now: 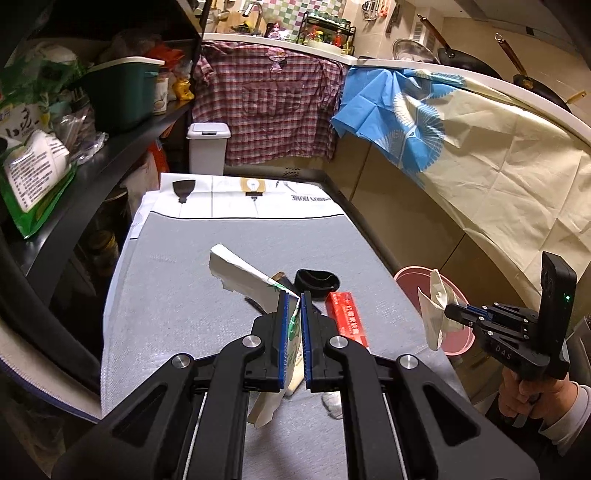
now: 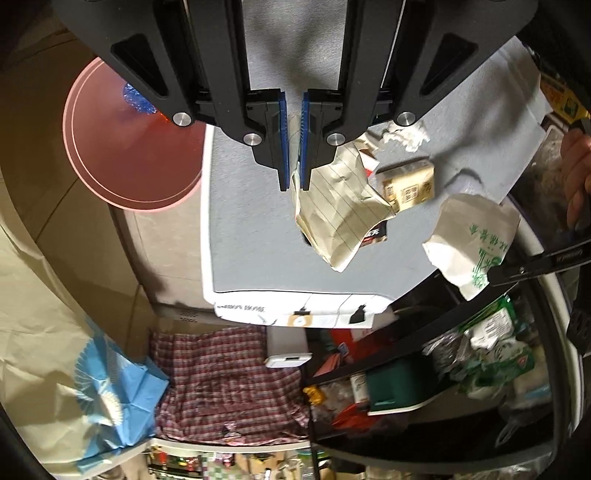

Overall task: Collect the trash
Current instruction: 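Carry the paper bag over the bucket with the left gripper while the right carries the cream paper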

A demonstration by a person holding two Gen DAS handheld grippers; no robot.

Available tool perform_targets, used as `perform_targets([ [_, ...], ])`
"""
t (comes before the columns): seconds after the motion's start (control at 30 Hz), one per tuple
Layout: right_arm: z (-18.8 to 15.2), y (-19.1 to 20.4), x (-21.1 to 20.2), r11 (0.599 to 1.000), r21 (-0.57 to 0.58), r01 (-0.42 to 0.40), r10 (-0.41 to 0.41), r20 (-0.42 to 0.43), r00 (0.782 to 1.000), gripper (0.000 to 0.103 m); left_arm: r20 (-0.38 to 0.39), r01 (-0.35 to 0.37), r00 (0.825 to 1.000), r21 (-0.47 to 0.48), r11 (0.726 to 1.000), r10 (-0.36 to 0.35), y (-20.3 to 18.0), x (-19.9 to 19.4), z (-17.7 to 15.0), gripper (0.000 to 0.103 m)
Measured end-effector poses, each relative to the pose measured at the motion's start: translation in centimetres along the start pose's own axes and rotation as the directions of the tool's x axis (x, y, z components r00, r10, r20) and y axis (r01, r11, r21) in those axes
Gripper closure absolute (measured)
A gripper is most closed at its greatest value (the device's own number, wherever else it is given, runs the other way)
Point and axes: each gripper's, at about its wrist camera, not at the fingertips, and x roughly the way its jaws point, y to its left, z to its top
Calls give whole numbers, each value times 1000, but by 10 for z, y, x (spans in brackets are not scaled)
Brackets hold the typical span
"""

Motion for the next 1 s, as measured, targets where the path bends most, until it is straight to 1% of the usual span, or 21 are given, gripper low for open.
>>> perform_targets([
  [0.33,3,-28,-6,997,63,55,-56,23,998,97,-2,33,999,37,999,-33,-32,16,7,97],
  [0.67,6,-55,-10,988,117,104,-108,26,994,97,-4,89,996,73,993,-88,-73,37,19,97],
  [0.8,7,-68,-13,982,140,130,-135,26,991,97,-7,107,994,83,991,-107,-87,46,23,97],
  [1.0,10,-100,-20,963,213,163,-173,29,984,97,-16,136,991,98,986,-135,-110,60,28,97],
])
